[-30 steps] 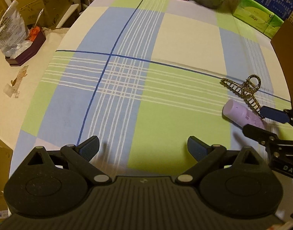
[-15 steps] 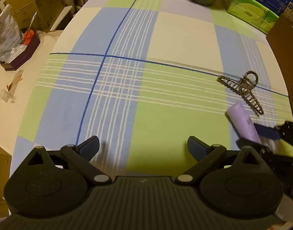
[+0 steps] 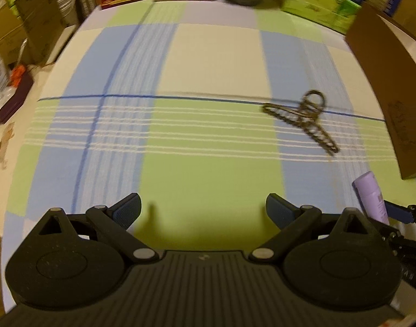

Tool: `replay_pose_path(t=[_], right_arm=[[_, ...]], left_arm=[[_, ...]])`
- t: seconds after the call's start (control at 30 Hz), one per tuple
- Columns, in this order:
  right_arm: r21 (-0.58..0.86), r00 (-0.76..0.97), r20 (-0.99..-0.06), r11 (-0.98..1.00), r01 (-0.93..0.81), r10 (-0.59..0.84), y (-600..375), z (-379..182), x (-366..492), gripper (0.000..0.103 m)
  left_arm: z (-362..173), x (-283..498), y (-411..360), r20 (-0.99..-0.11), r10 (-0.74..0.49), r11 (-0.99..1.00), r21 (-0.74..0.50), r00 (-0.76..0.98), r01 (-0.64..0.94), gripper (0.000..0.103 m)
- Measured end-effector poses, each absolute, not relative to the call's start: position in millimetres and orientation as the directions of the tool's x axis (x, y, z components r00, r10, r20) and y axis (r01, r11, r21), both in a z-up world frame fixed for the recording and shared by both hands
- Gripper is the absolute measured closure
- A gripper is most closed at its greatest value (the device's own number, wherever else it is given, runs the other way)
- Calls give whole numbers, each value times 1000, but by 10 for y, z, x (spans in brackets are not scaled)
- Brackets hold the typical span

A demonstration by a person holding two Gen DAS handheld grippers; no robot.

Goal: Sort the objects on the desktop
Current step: 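Lower the left tool onto the leopard-print hair band and grasp it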

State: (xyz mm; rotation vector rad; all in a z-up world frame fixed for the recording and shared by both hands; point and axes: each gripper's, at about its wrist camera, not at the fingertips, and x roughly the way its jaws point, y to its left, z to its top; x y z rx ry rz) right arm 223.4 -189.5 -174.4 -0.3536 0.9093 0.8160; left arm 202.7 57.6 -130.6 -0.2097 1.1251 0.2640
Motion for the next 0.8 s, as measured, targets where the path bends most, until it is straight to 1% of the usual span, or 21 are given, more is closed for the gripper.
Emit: replay_pose_path(t=[0.17,0.43,0.53,0.6,0.73,0.8], right_arm=[[35,405,-806,719,-694,431,-2061,-1716,2291,70],[52,418,-799,743,-668,432,-2080,-1698,2324,70],[68,416,-798,750,-658,437,-2076,-1711,2355,70],[70,416,-797,752,-656,437,-2074,-1713,2360,70],[81,413,-795,752,-654,445,-2090,-1713,2370,70],[85,413,-793,753,-652,448,-2093,-1715,2374,70]], left_arm=[[-1319,2169,330,-899,56,966,-61,433,-250,7],[-1307,2571,22,-861,-36,972,-147,507,-181,7],[-1344,2775,-79,-855,-33,975,-141,518,-171,7],[-1412,2905,-135,-858,-13,981,-110,513,-160,8],[-1564,3033,-148,-879,4,987,-75,477,-145,16],[-1591,3028,-97,-882,2,987,-73,472,-142,23]])
